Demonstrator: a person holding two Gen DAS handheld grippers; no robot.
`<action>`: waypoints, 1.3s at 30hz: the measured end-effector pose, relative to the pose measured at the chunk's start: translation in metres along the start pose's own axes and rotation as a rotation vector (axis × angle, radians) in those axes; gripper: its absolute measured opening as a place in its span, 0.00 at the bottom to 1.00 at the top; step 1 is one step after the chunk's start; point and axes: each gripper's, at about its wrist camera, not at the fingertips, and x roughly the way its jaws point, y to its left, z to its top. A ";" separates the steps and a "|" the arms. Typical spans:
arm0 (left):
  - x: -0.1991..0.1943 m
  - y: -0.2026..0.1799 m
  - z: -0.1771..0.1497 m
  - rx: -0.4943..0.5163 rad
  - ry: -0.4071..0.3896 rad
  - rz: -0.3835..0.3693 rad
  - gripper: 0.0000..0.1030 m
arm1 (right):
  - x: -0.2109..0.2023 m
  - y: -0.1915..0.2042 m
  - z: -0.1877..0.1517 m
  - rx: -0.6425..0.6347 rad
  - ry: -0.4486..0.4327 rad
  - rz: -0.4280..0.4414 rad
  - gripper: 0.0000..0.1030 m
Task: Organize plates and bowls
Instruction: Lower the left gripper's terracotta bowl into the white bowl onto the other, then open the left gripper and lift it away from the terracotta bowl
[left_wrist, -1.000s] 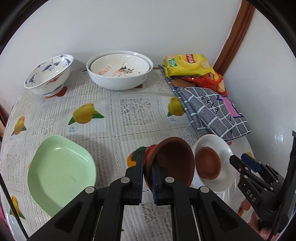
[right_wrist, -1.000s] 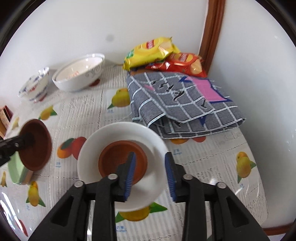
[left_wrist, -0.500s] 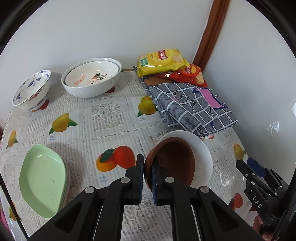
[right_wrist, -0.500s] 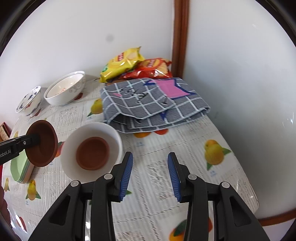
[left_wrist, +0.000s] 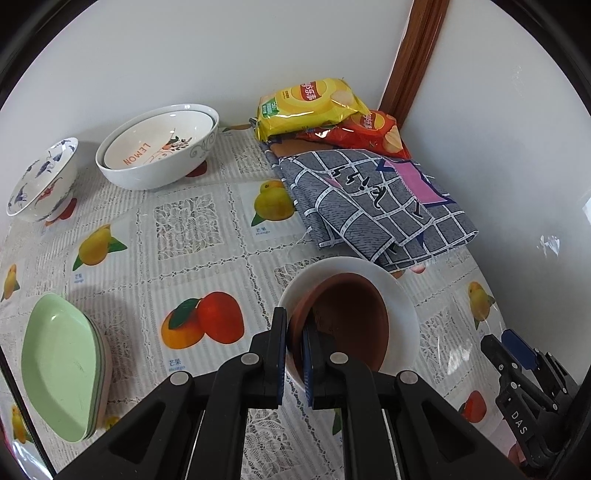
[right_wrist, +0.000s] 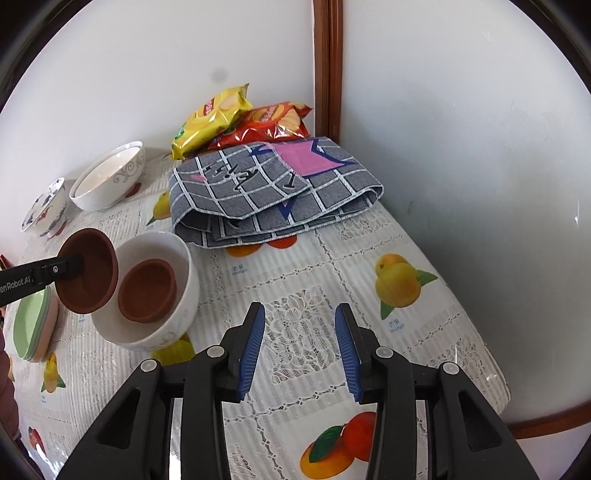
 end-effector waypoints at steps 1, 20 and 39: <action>0.003 -0.001 0.000 0.000 0.005 -0.002 0.08 | 0.001 -0.001 0.000 0.001 0.002 0.000 0.38; 0.038 -0.013 0.005 -0.012 0.055 -0.047 0.08 | 0.019 -0.010 -0.008 0.017 0.054 -0.009 0.38; 0.048 -0.008 0.001 -0.045 0.085 -0.101 0.10 | 0.021 0.006 -0.009 -0.058 0.062 -0.045 0.42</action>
